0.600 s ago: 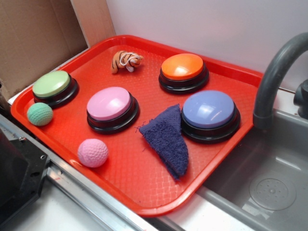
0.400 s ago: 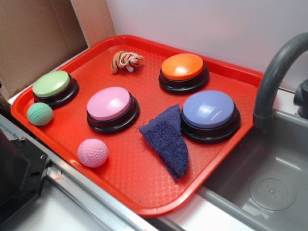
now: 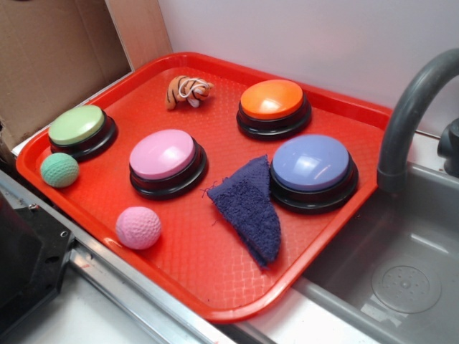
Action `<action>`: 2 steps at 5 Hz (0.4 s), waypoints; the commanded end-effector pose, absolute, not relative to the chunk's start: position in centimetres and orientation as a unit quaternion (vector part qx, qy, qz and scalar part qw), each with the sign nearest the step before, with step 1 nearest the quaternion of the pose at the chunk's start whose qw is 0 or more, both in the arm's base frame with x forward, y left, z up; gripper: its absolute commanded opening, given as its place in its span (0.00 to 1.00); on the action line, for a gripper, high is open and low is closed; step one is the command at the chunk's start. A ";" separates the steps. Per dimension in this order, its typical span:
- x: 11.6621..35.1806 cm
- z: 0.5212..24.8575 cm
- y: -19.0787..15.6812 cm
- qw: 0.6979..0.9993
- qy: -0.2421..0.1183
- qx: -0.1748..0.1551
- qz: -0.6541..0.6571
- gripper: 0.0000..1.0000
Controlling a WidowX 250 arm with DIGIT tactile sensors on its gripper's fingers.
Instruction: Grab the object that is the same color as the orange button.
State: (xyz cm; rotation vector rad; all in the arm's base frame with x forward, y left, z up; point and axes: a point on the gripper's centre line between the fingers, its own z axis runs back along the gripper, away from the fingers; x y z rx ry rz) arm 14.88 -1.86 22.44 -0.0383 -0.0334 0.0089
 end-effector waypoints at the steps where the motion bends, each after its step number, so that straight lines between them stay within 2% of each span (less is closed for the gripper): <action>1: 22.8 22.1 0.9 0.999 -0.025 0.012 -0.036 1.00; 2: 26.9 20.8 2.6 0.997 -0.018 0.016 -0.077 1.00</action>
